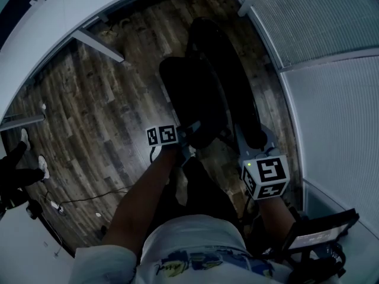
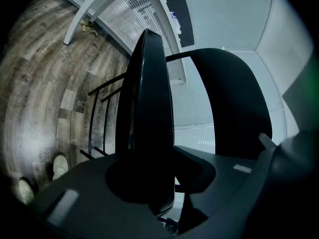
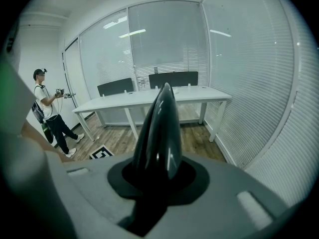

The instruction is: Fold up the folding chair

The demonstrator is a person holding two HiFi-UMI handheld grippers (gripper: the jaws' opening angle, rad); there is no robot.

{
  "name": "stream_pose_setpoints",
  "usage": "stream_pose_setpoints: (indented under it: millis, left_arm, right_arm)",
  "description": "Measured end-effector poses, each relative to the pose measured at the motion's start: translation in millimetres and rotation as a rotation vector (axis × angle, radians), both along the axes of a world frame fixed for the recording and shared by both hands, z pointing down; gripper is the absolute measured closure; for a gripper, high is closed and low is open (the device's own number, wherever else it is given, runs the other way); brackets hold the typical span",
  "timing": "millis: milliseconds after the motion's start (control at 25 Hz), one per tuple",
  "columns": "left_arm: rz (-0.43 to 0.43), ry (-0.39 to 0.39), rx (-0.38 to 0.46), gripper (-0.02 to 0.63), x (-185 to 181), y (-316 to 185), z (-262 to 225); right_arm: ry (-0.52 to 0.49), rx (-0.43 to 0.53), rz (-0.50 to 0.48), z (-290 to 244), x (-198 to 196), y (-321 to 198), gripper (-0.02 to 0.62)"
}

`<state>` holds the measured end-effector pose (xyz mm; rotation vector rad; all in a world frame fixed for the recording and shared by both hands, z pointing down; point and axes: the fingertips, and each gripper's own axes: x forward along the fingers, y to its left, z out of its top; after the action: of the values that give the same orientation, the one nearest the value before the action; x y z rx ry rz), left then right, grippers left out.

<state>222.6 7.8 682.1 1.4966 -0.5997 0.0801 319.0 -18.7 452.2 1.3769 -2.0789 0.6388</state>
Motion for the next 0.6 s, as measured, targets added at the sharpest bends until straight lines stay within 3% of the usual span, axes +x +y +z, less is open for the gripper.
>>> stream_pose_setpoints:
  millis: [600]
  left_arm:
    - [0.017,-0.148,-0.053,0.474,37.9,-9.7,-13.0]
  right_arm:
    - [-0.012,0.018,-0.009,-7.2,-19.1,9.7,0.512]
